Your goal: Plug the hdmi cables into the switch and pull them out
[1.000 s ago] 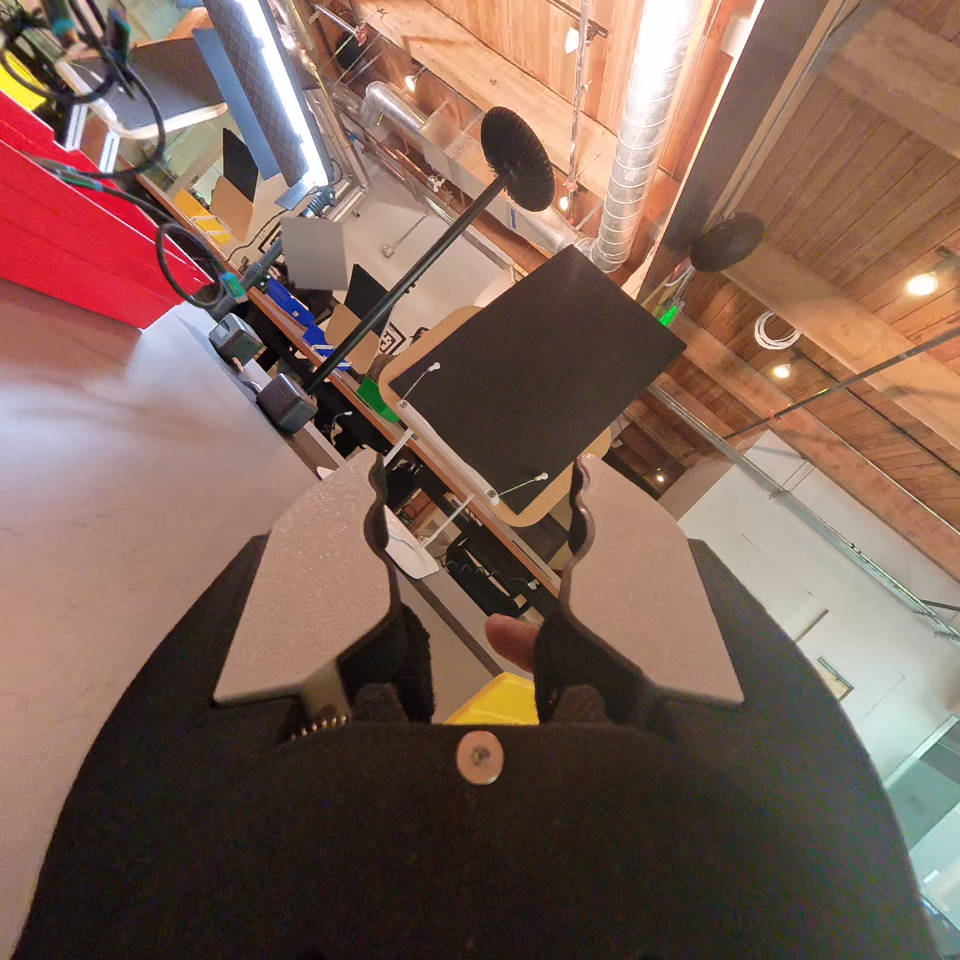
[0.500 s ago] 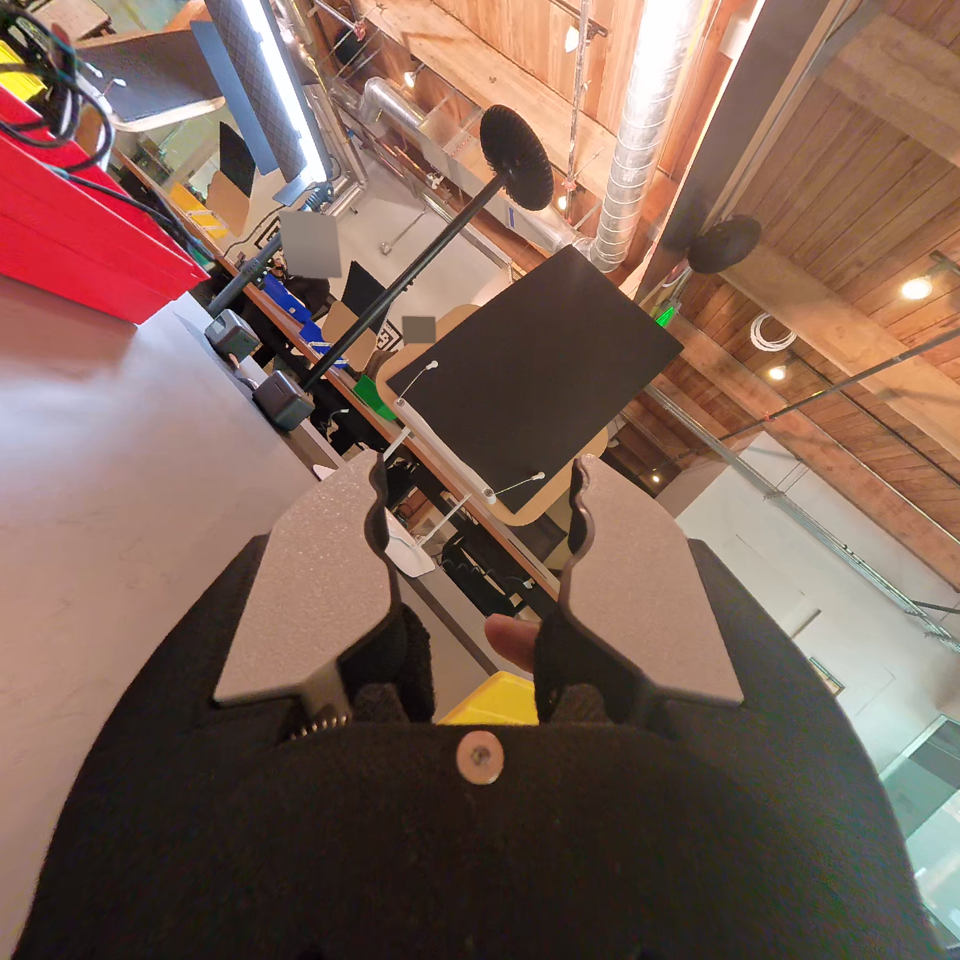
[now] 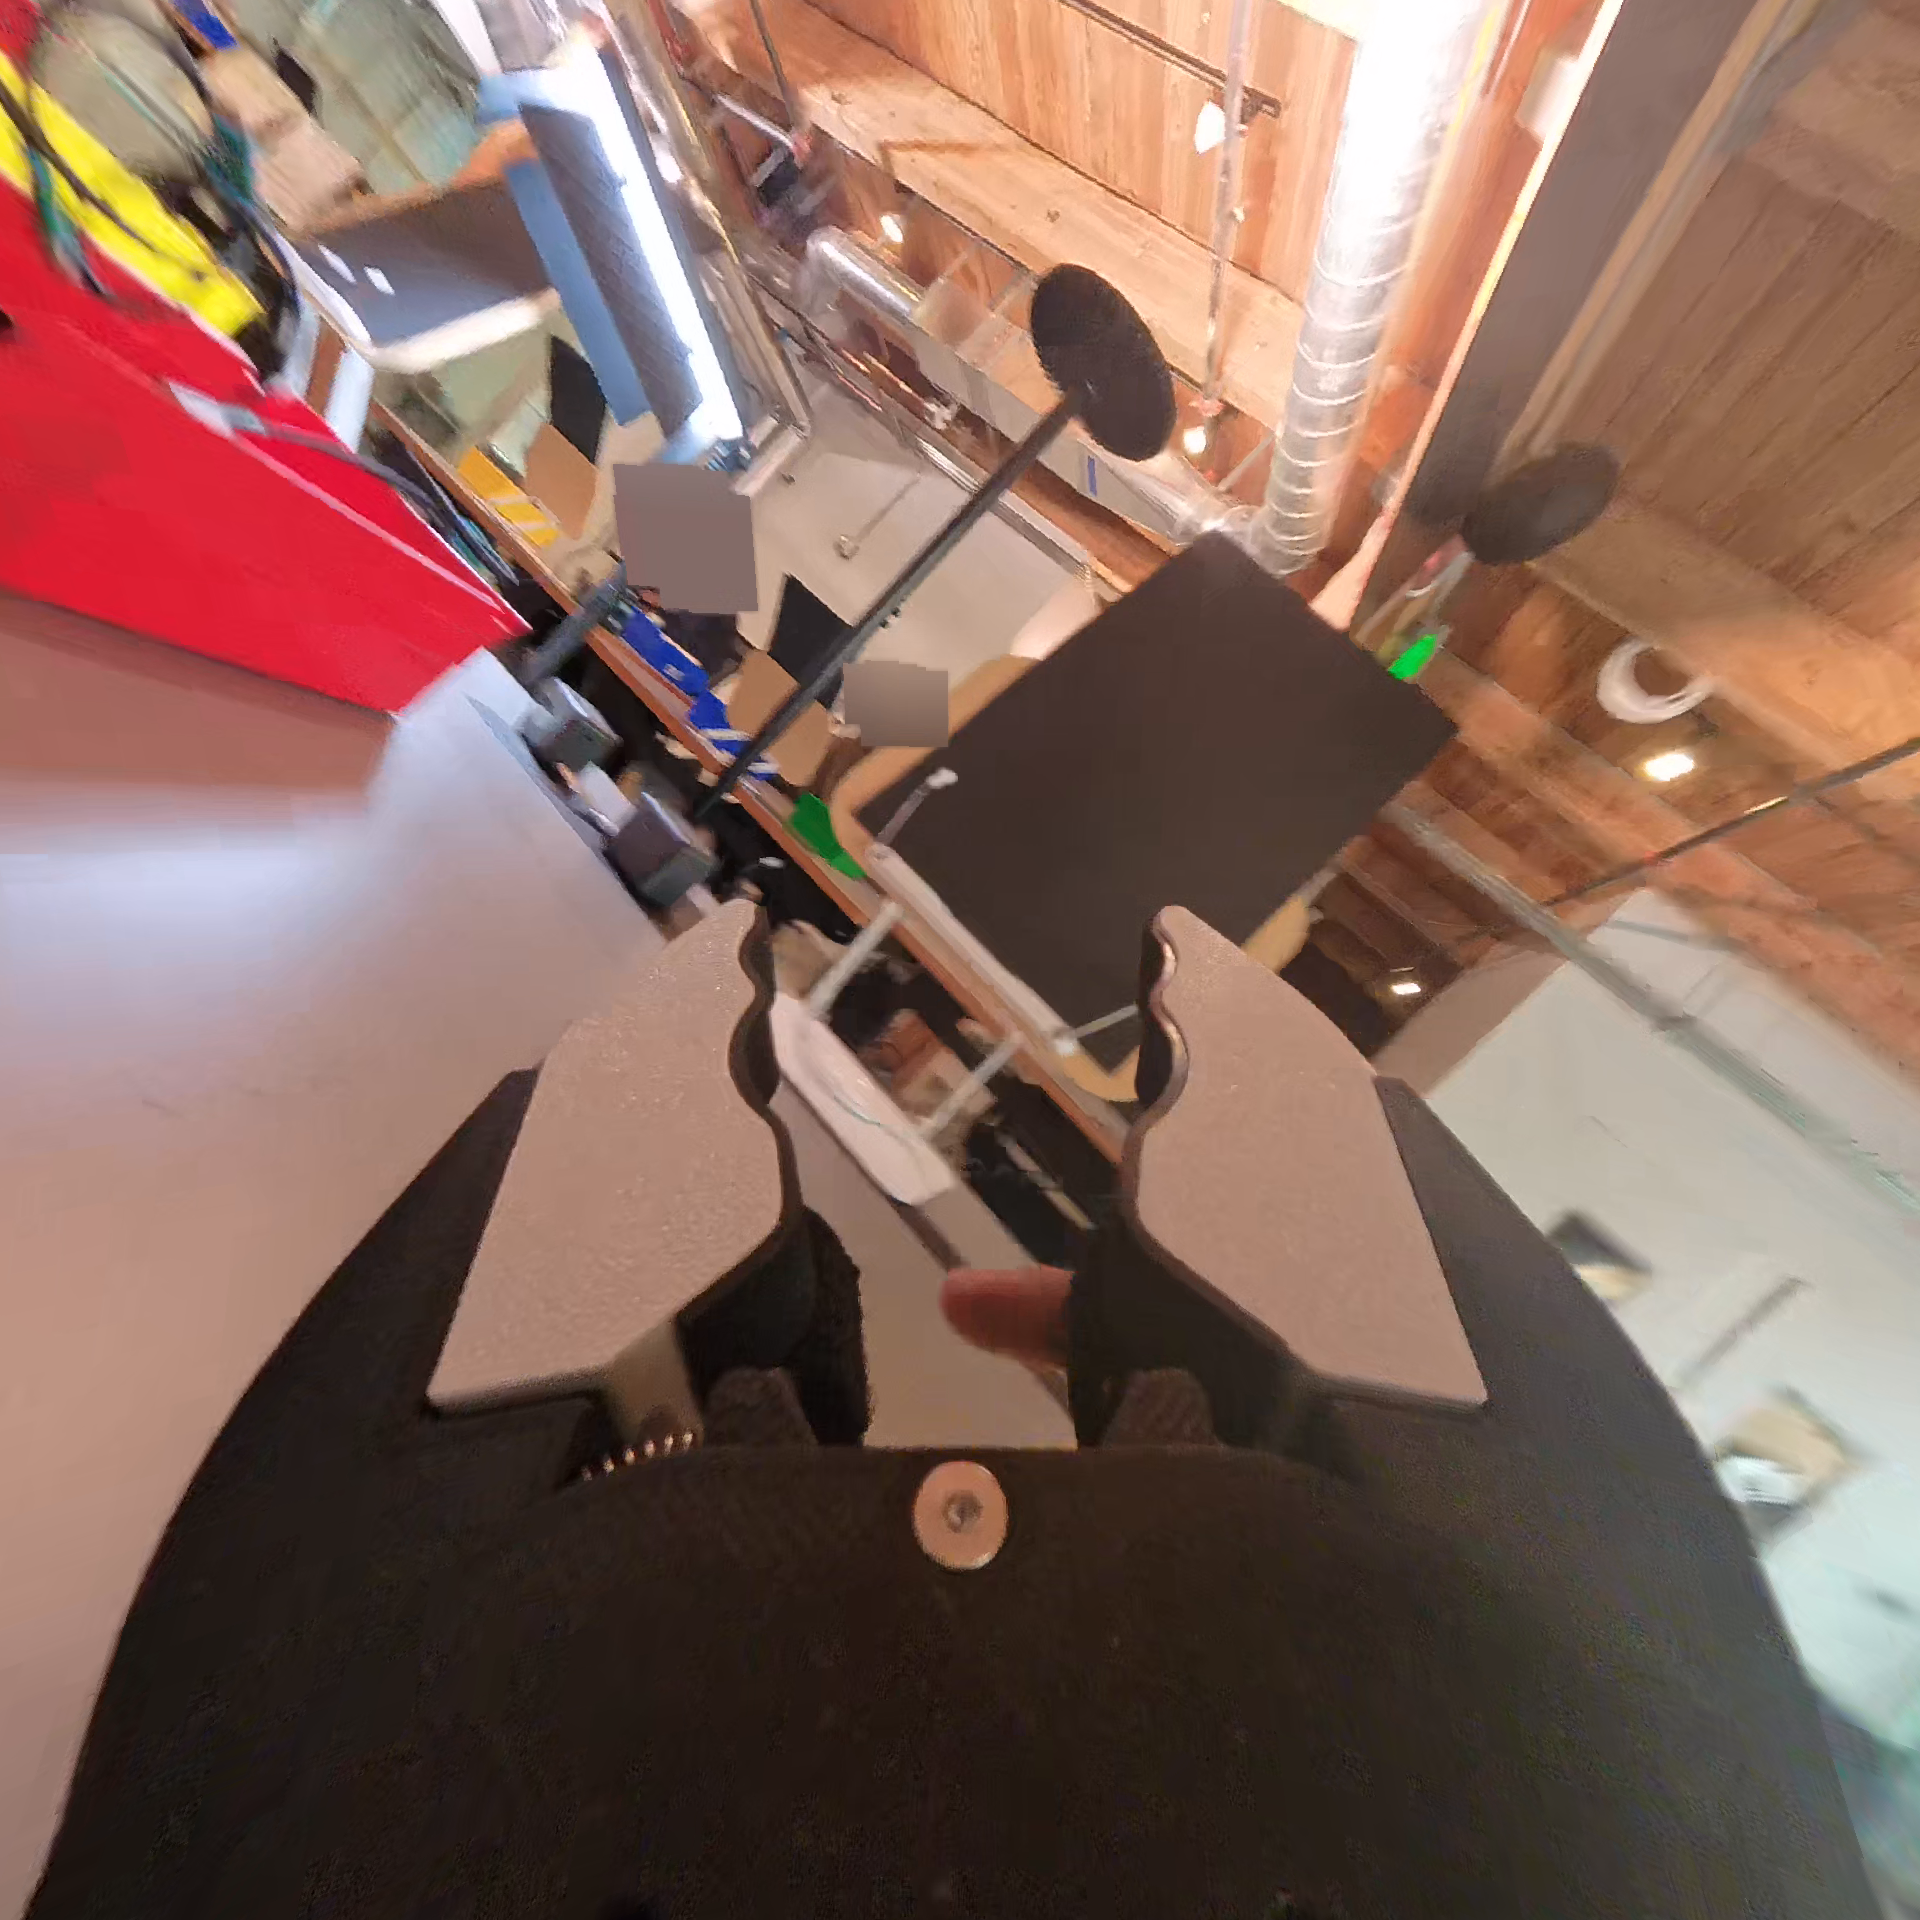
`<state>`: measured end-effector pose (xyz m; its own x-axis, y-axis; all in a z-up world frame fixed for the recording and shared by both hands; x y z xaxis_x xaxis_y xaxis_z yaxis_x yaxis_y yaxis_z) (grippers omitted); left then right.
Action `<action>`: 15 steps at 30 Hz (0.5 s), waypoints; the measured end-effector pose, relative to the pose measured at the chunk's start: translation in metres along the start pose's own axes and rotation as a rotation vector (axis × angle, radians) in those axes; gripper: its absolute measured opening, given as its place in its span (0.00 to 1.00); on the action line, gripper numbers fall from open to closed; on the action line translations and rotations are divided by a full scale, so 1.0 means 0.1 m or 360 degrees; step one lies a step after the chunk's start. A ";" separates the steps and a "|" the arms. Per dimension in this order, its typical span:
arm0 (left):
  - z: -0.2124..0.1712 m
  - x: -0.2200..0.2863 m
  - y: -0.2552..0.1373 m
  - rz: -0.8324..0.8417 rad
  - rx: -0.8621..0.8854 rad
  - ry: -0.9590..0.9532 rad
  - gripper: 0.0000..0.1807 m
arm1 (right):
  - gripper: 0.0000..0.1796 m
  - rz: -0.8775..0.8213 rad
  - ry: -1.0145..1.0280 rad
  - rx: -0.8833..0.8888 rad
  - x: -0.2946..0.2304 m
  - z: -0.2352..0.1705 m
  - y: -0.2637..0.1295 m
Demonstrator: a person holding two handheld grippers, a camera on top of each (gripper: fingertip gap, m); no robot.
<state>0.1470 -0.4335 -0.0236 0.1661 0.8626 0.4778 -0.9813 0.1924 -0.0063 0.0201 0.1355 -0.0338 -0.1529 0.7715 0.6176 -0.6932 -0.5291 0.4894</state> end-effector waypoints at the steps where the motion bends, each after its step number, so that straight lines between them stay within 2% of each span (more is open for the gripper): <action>1: -0.03 0.00 0.04 -0.0015 -0.0003 -0.0024 0.07 | 0.39 0.0066 0.0119 -0.0003 -0.09 0.07 0.05; 5: -0.19 -0.08 0.14 -0.0039 0.0069 -0.0078 0.07 | 0.38 0.0662 0.0832 -0.0008 -0.72 0.63 0.29; 7: -0.29 -0.11 0.17 -0.0074 0.0119 -0.0135 0.07 | 0.38 0.0912 0.0832 -0.0038 -0.99 0.82 0.39; 9: -0.39 -0.16 0.19 -0.0113 0.0184 -0.0283 0.07 | 0.38 0.0987 0.0767 0.0032 -1.10 0.97 0.50; 13: -0.62 -0.31 0.27 -0.0228 0.0258 -0.0800 0.07 | 0.36 0.0906 0.0787 0.0137 -1.18 1.07 0.58; 15: -0.62 -0.31 0.29 -0.0157 0.0185 -0.0719 0.07 | 0.35 0.0896 0.0795 0.0158 -1.25 1.04 0.52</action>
Point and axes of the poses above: each gripper's, where its closed fingertips meet, y out along the fingers, z out of its top, x = y × z across the jaws, the point moved 1 cm from there along -y, back along the fingers, and after that the axes turned 12 degrees about -z, right-handed, at the moved point
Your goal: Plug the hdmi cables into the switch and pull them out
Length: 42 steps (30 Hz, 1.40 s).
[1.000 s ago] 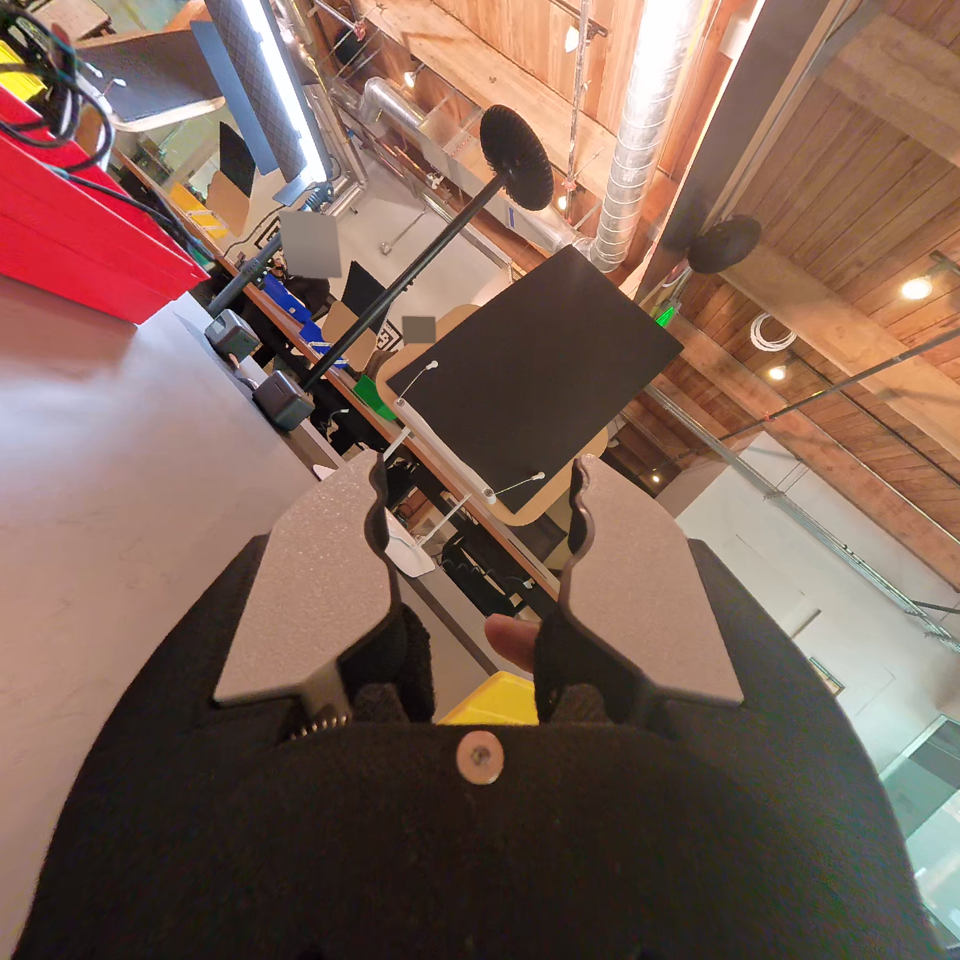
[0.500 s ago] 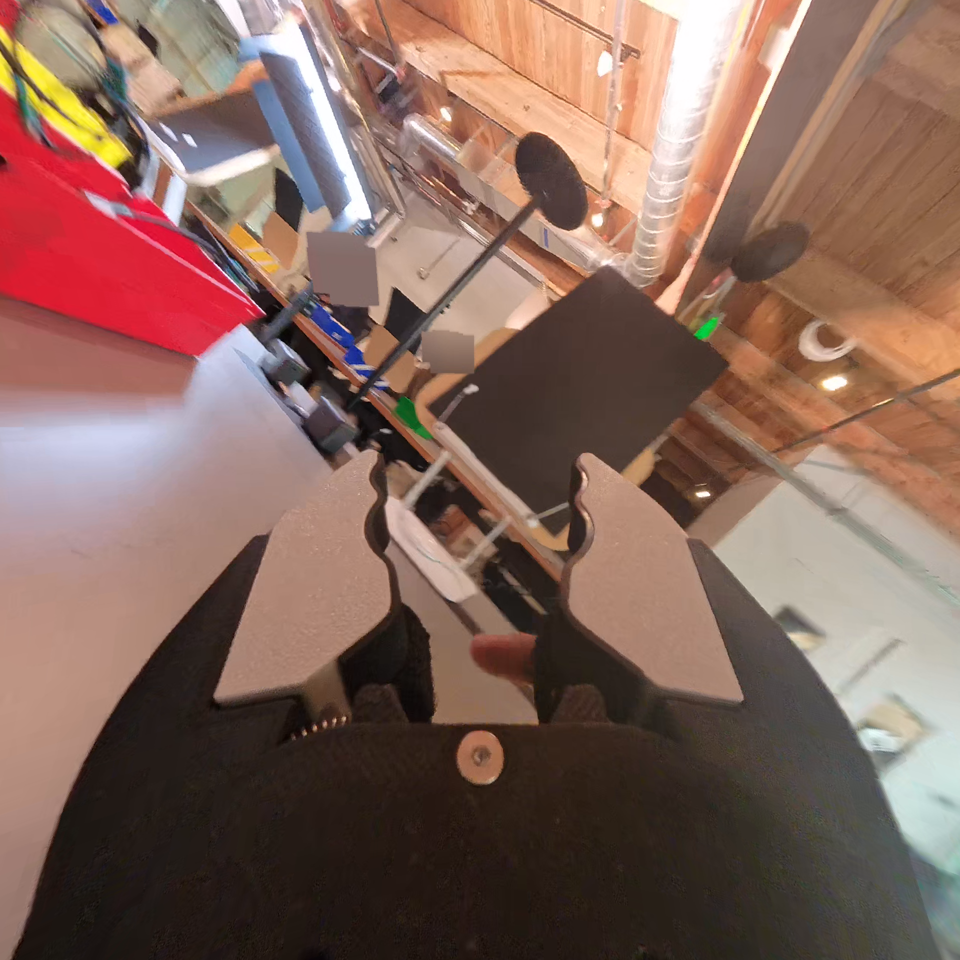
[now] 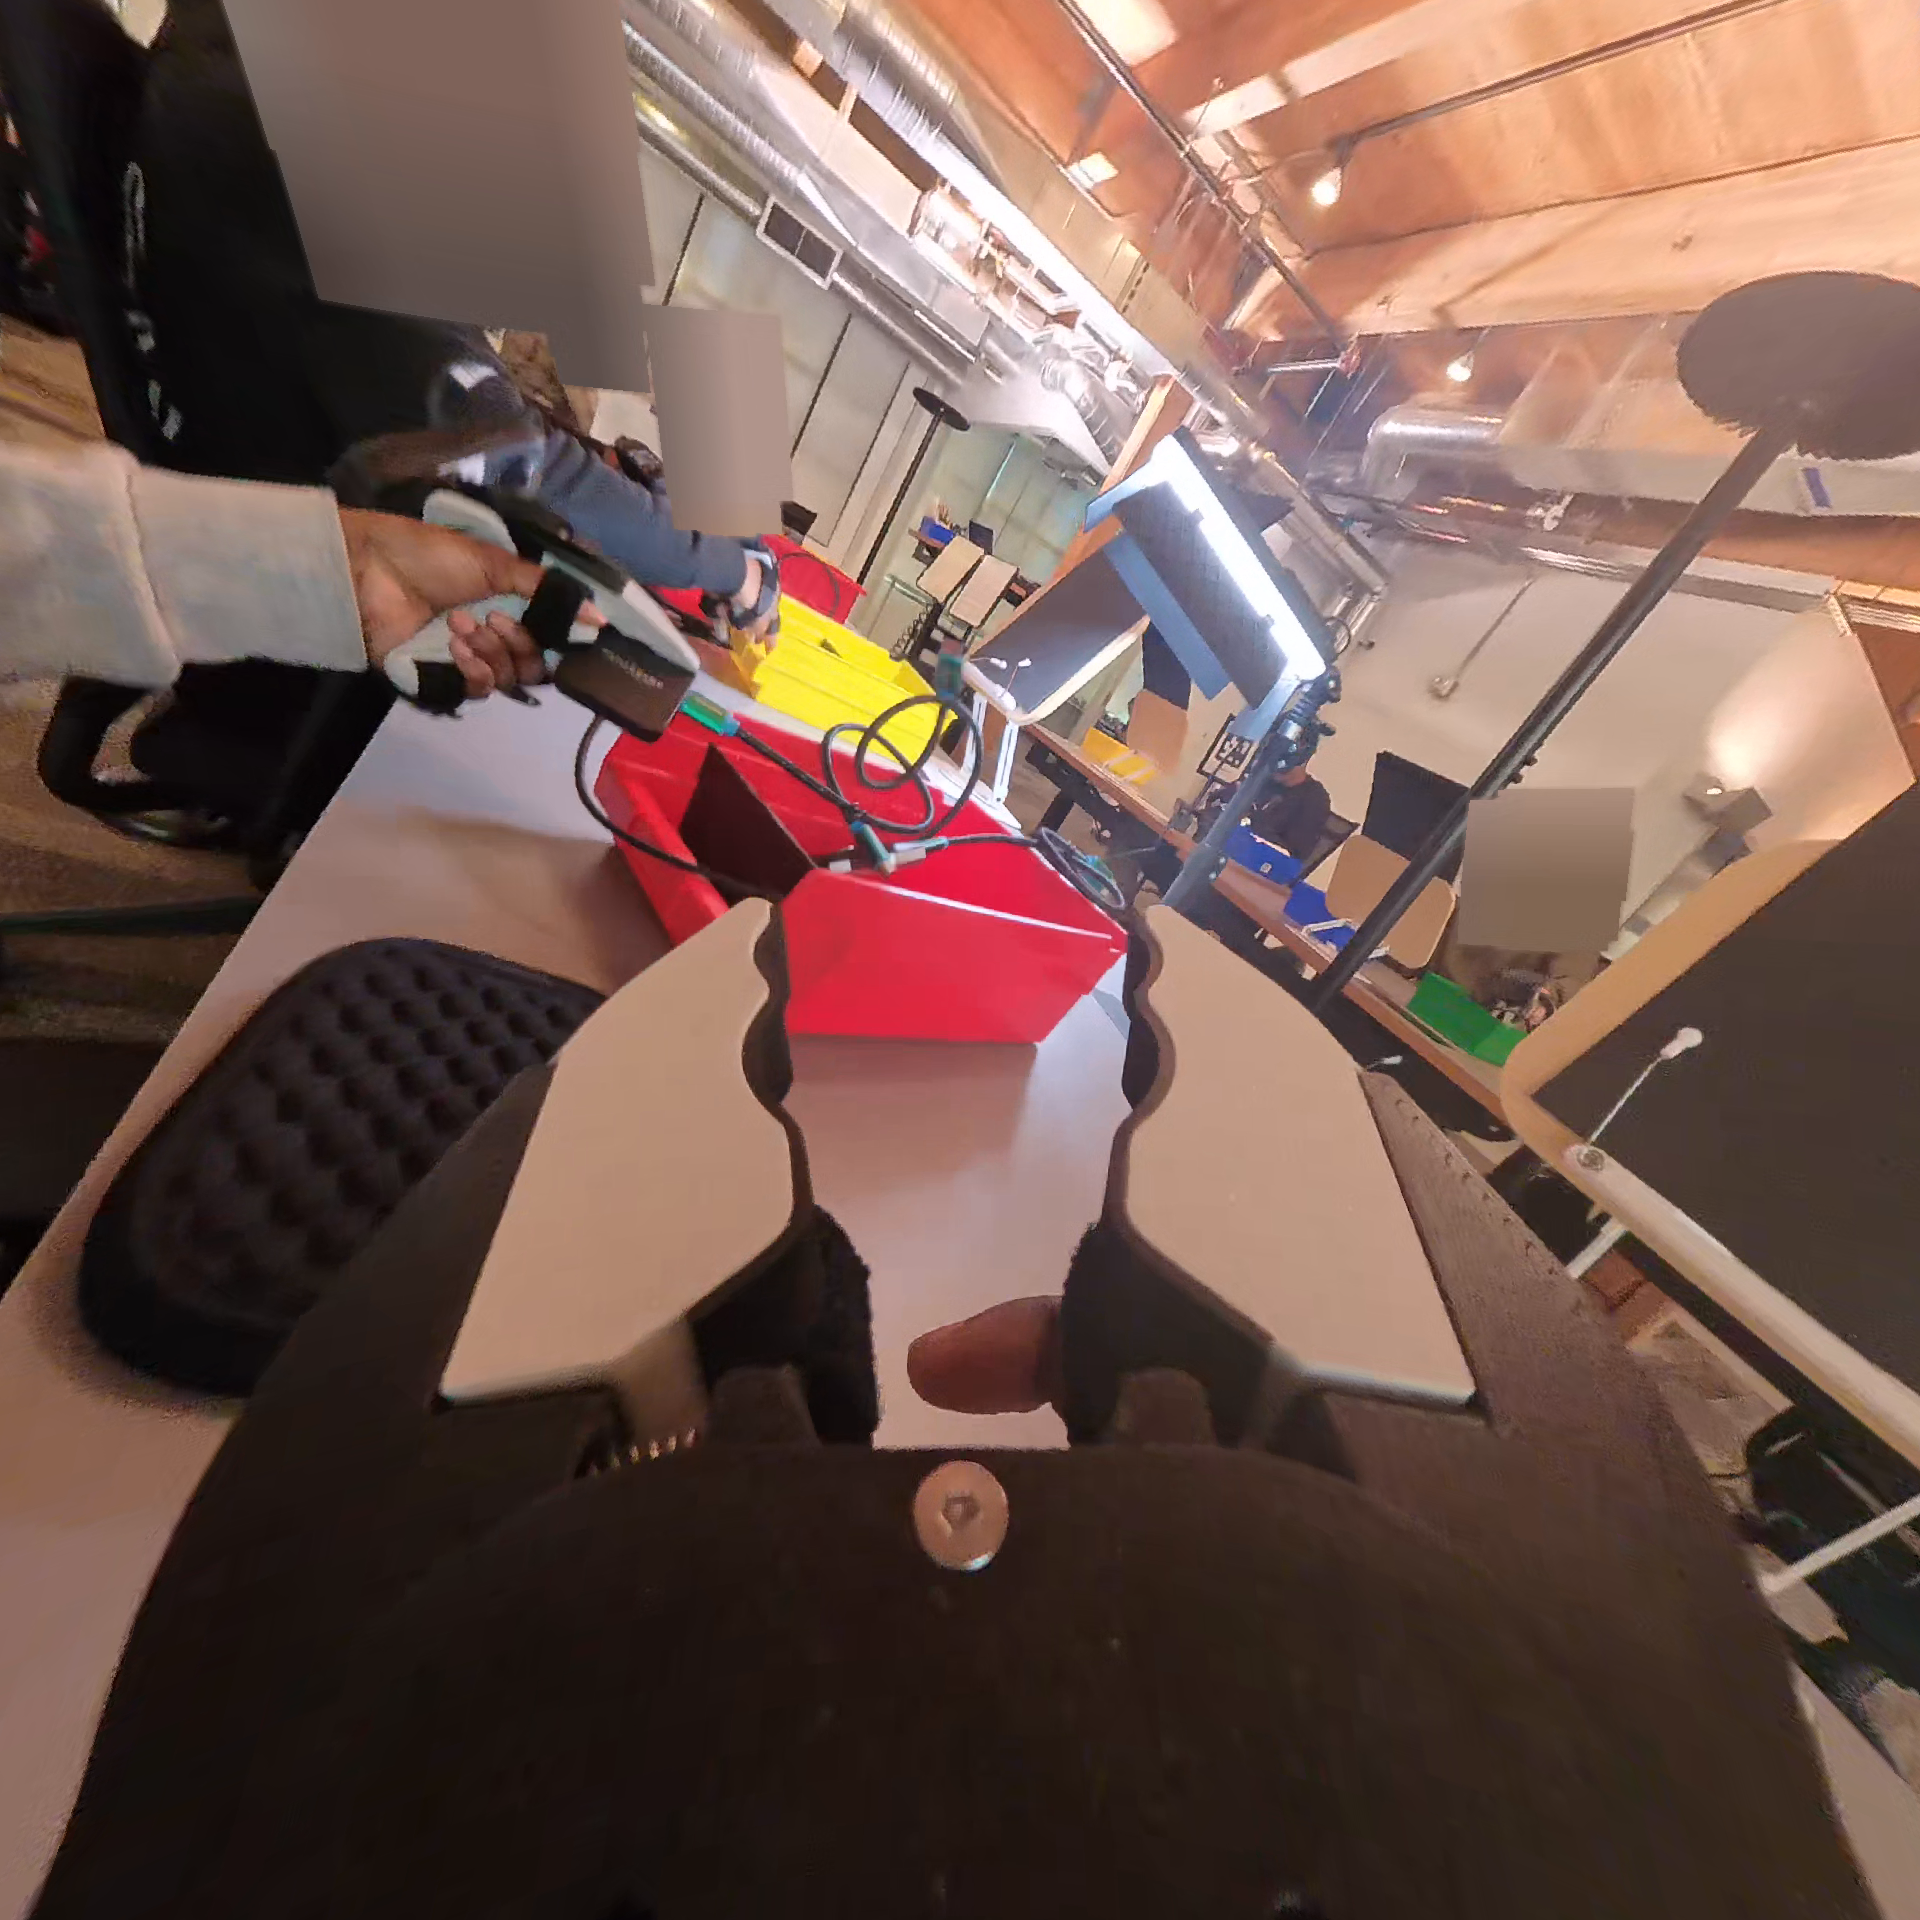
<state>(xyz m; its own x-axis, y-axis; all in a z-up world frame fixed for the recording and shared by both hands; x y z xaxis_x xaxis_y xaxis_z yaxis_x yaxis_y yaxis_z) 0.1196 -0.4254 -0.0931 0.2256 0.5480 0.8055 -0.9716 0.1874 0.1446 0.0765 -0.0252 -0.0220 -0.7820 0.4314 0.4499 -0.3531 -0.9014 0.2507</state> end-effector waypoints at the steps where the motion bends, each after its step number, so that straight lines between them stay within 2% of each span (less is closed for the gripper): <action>1: 0.01 0.00 0.01 0.0083 -0.0052 0.0130 0.07 | 0.35 0.0000 -0.0030 -0.0007 -0.04 -0.05 -0.03; 6: -0.06 0.18 0.05 0.0239 -0.0292 0.0411 0.07 | 0.35 -0.0043 -0.0120 -0.0014 -0.07 -0.13 -0.22; 9: 0.03 0.41 0.01 0.0277 -0.0302 0.0578 0.07 | 0.33 -0.0133 -0.0079 0.0034 0.07 -0.09 -0.34; 12: 0.27 0.83 -0.13 0.0297 -0.0149 0.0868 0.07 | 0.32 -0.0227 -0.0063 0.0065 0.20 -0.08 -0.45; 16: 0.58 1.77 -0.35 0.0218 0.0245 0.1615 0.07 | 0.32 -0.0278 -0.0078 0.0079 0.26 -0.10 -0.52; 18: 0.57 2.21 -0.39 0.0114 0.0422 0.1930 0.07 | 0.32 -0.0273 -0.0033 0.0090 0.26 -0.08 -0.52; 20: 0.39 2.55 -0.32 -0.0125 0.0547 0.2079 0.07 | 0.32 -0.0253 0.0051 0.0105 0.26 -0.06 -0.53; 23: -0.06 2.81 -0.03 -0.0596 0.0545 0.1943 0.07 | 0.32 -0.0222 0.0170 0.0093 0.27 -0.07 -0.52; 26: -0.65 2.92 0.40 -0.1052 0.0348 0.1711 0.07 | 0.32 -0.0134 0.0254 0.0090 0.27 0.00 -0.47; 28: -1.04 2.95 0.72 -0.1249 0.0196 0.1538 0.07 | 0.32 -0.0057 0.0285 0.0118 0.29 0.13 -0.42; 32: -1.69 2.95 1.27 -0.1518 0.0061 0.1150 0.08 | 0.27 -0.0043 0.0502 0.0253 0.58 0.35 -0.38; 36: -2.20 2.81 1.70 -0.1724 -0.0079 0.0528 0.07 | 0.24 -0.0094 0.0938 0.0192 0.82 -0.02 -0.38; 39: -2.52 2.64 1.86 -0.1742 -0.0336 0.0148 0.07 | 0.24 -0.0053 0.1359 0.0093 0.82 -0.32 -0.38; 42: -2.70 2.52 1.83 -0.1742 -0.0452 0.0307 0.07 | 0.24 0.0065 0.1630 0.0071 0.75 -0.40 -0.32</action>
Point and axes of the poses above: each gripper's, where its closed fingertips meet, y out along the fingers, z out of its top, x = y × z across the jaws, the point moved 1 cm from there along -y, back along the fingers, and after that the axes turned 12 degrees about -z, right-handed, at the moved point
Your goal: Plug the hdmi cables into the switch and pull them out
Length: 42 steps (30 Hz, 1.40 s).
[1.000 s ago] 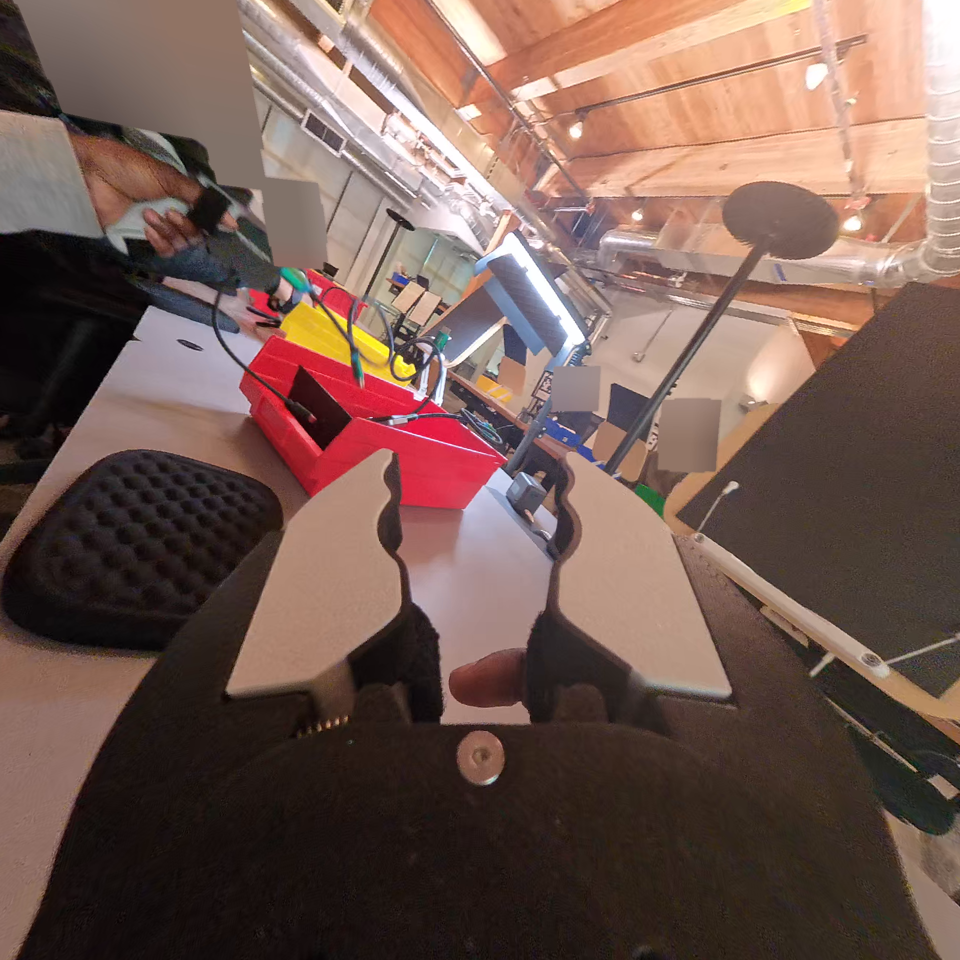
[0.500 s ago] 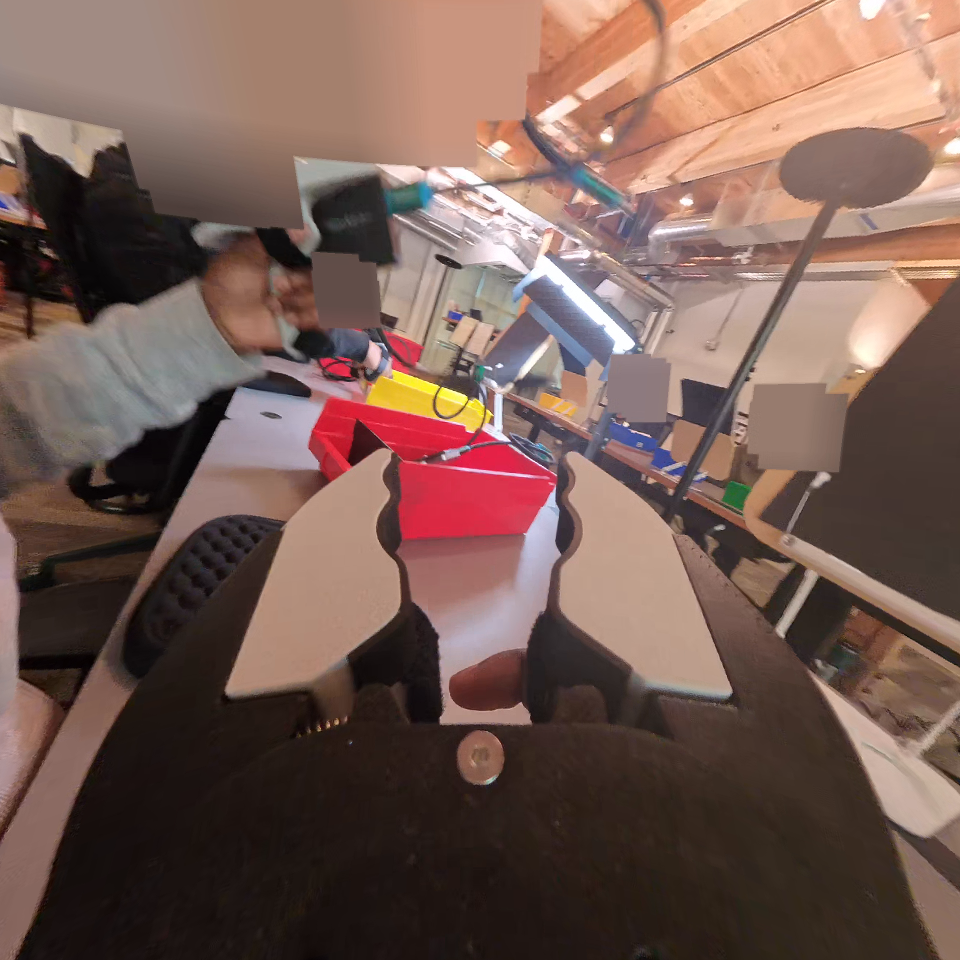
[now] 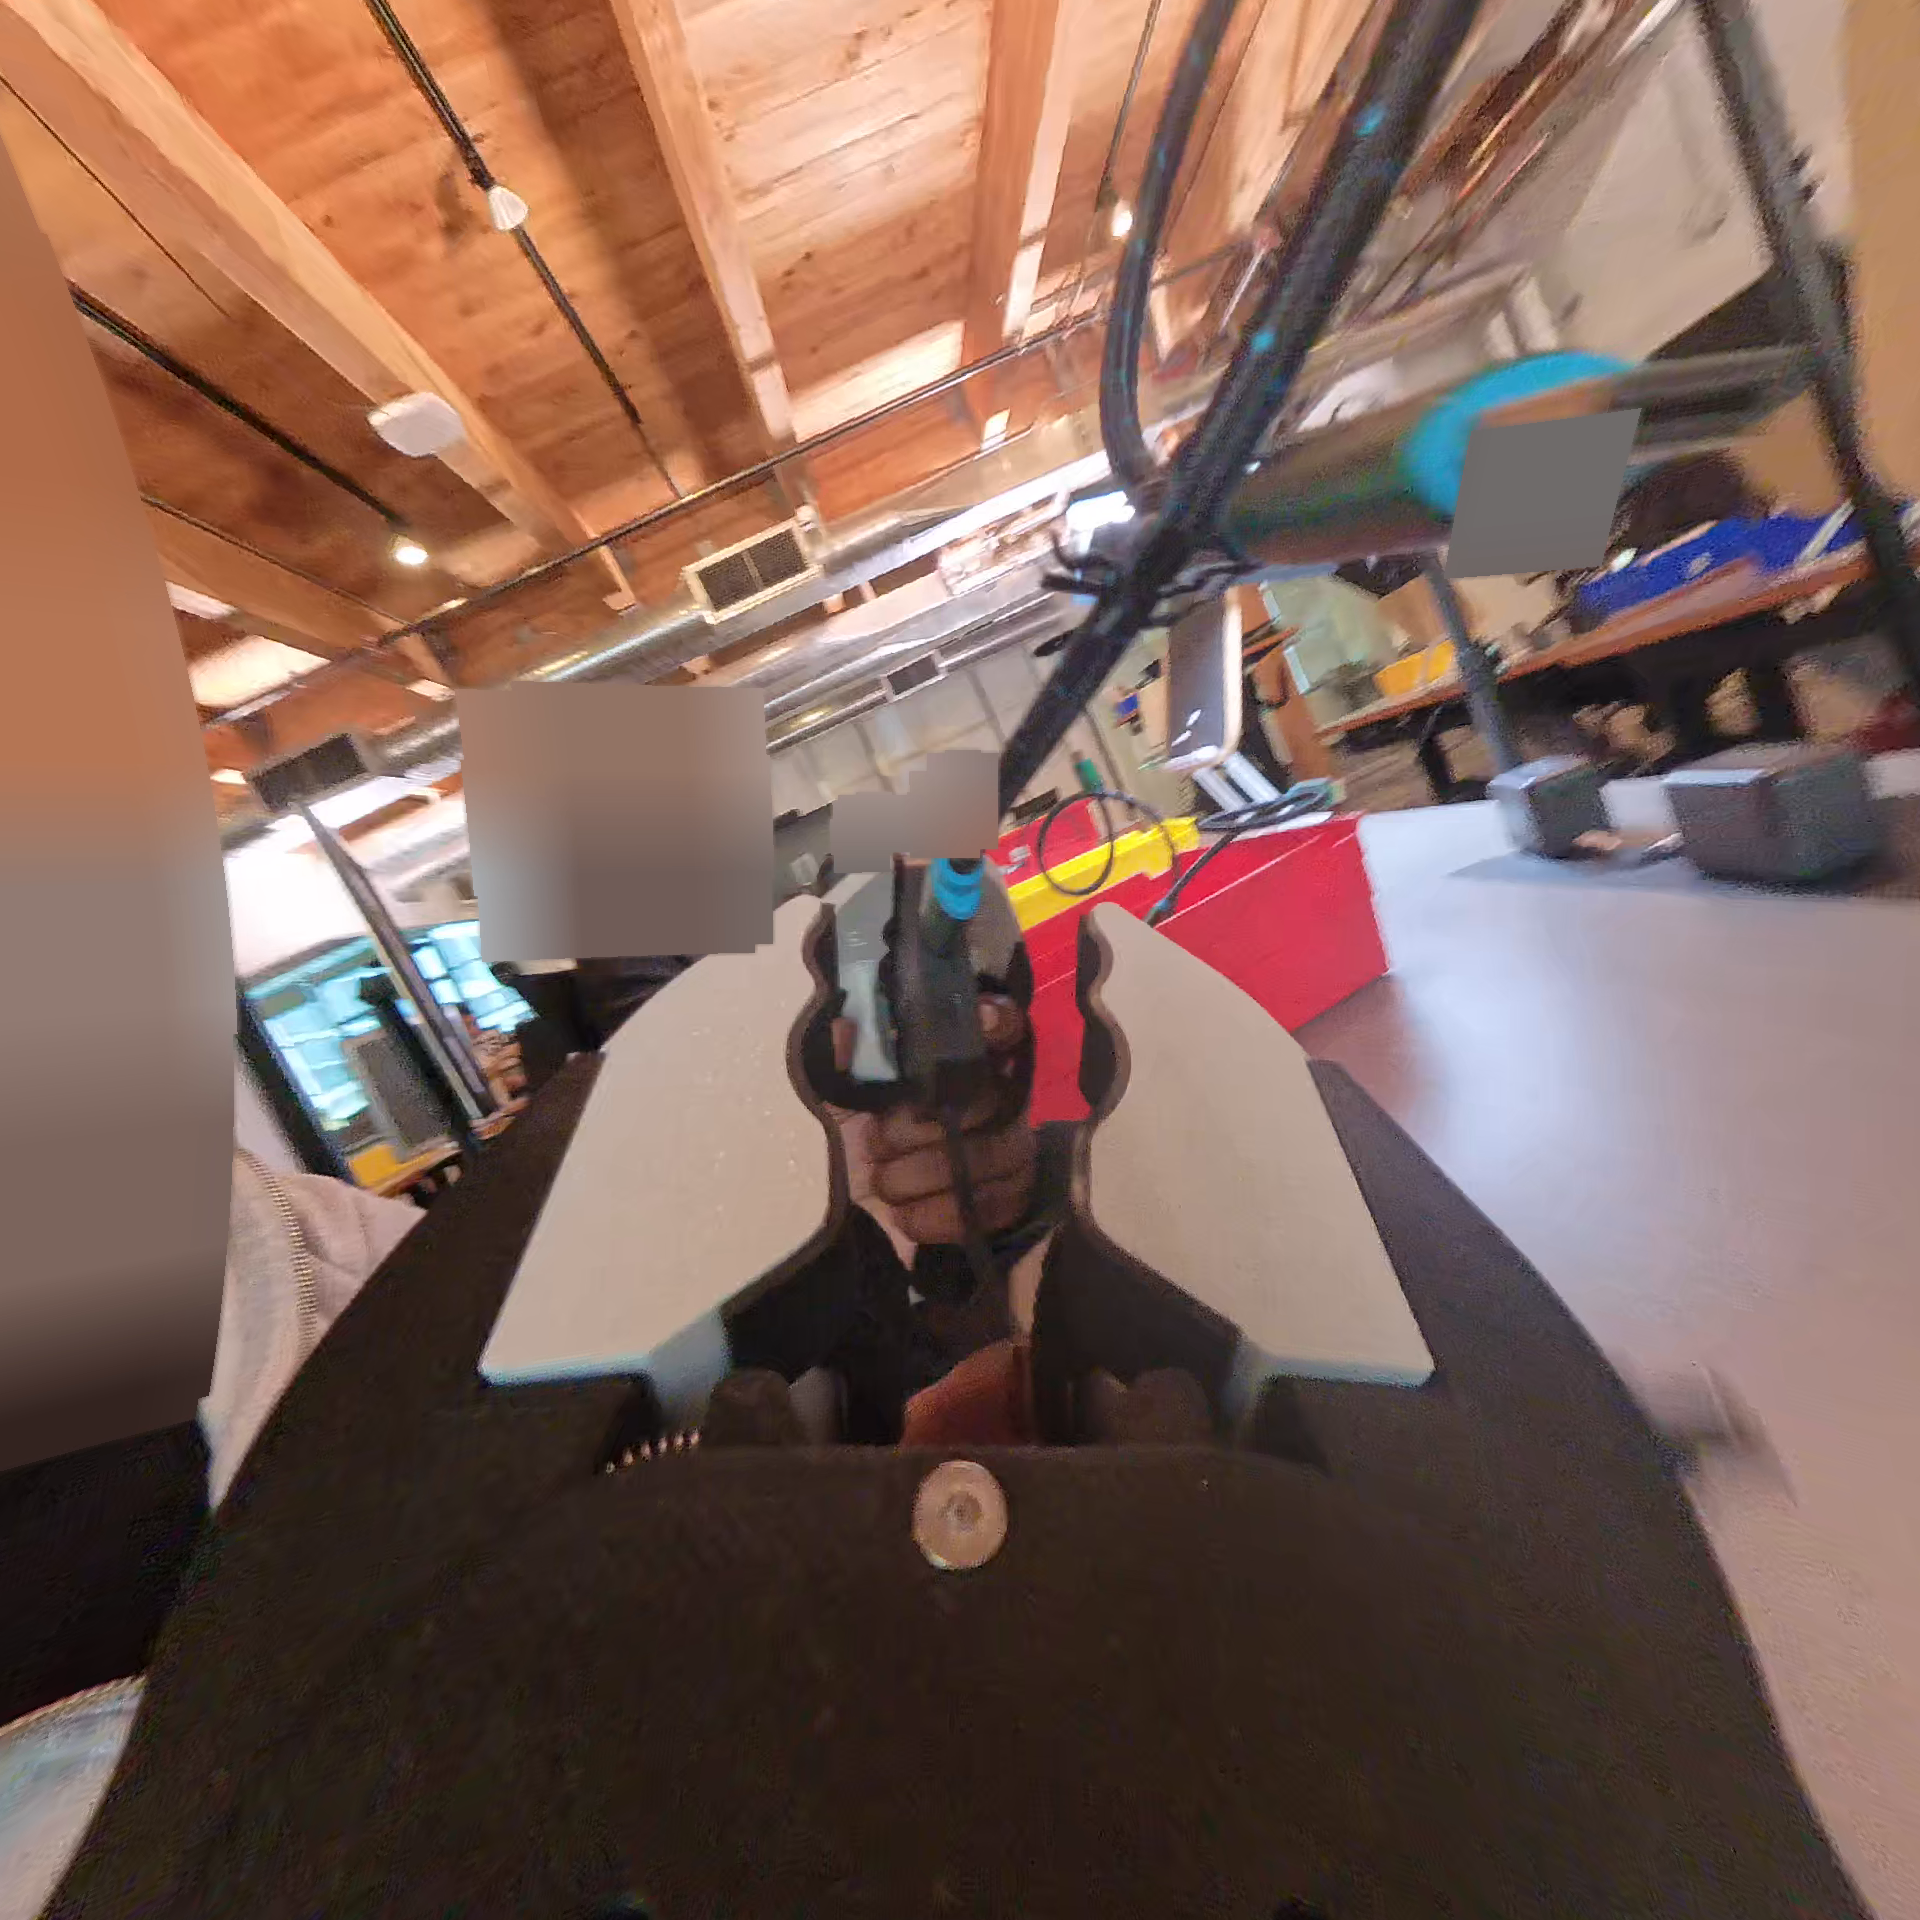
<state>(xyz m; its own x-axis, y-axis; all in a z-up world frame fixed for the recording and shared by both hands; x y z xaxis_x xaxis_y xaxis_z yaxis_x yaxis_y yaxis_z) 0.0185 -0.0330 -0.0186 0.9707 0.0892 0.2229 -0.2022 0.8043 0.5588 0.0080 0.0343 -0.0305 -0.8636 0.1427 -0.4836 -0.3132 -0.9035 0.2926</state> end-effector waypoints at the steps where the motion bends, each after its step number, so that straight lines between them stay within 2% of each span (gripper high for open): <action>1: -0.04 -0.01 -0.01 0.0014 -0.0019 0.0007 0.07 | 0.25 0.0024 0.0048 -0.0039 -0.01 -0.06 0.02; 4: -0.13 -0.02 0.02 -0.0030 -0.0036 -0.0117 0.08 | 0.26 0.0015 0.0016 -0.0126 0.01 -0.28 0.10; 6: -0.24 -0.02 0.04 -0.0067 -0.0119 -0.0166 0.07 | 0.24 0.0004 -0.0005 -0.0062 0.01 -0.30 0.12; 8: -0.34 -0.01 0.06 -0.0061 -0.0185 -0.0161 0.07 | 0.17 0.0026 0.0045 -0.0020 0.01 -0.30 0.11; 9: -0.37 -0.01 0.06 -0.0056 -0.0207 -0.0145 0.07 | 0.07 0.0053 0.0062 -0.0038 0.00 -0.32 0.10; 12: -0.38 0.01 0.08 -0.0077 -0.0233 -0.0118 0.07 | 0.06 0.0092 0.0028 -0.0057 -0.02 -0.32 0.07; 13: -0.38 0.03 0.08 -0.0095 -0.0242 -0.0107 0.08 | 0.06 0.0091 0.0002 -0.0062 -0.03 -0.31 0.07; 16: -0.41 0.06 0.09 -0.0126 -0.0328 -0.0115 0.22 | 0.06 0.0090 -0.0038 -0.0061 -0.03 -0.28 0.05; 19: -0.48 0.04 0.07 -0.0099 -0.0449 -0.0099 0.26 | 0.06 0.0071 -0.0034 -0.0036 0.00 -0.22 0.03; 23: -0.67 -0.10 0.01 0.0042 -0.0640 -0.0155 0.23 | 0.06 0.0054 -0.0040 -0.0067 0.04 -0.22 0.01; 26: -0.86 -0.05 0.00 -0.0033 -0.0778 -0.0244 0.09 | 0.07 0.0044 -0.0077 -0.0136 0.05 -0.31 0.04; 27: -0.85 -0.04 0.00 -0.0040 -0.0756 -0.0241 0.09 | 0.07 0.0037 -0.0083 -0.0140 0.06 -0.31 0.04; 30: -0.84 -0.02 0.01 -0.0066 -0.0747 -0.0249 0.08 | 0.09 0.0013 -0.0078 -0.0143 0.08 -0.30 0.03; 34: -0.78 -0.02 0.01 -0.0080 -0.0670 -0.0302 0.07 | 0.30 0.0063 -0.0068 -0.0086 0.01 -0.26 0.04; 36: -0.73 0.00 0.02 -0.0117 -0.0615 -0.0315 0.07 | 0.35 0.0060 -0.0061 -0.0088 0.01 -0.28 0.06; 39: -0.70 0.03 0.02 -0.0152 -0.0599 -0.0280 0.07 | 0.26 0.0066 -0.0099 -0.0040 0.00 -0.30 0.06; 42: -0.76 0.04 0.01 -0.0141 -0.0690 -0.0195 0.07 | 0.08 0.0093 -0.0147 0.0011 -0.02 -0.27 0.03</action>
Point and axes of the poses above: each gripper's, where its closed fingertips meet, y out along the fingers, z out of its top, x = y × z across the jaws, the point moved 1 cm from there along -y, back along the fingers, and after that the axes turned 12 degrees about -z, right-handed, at the moved point
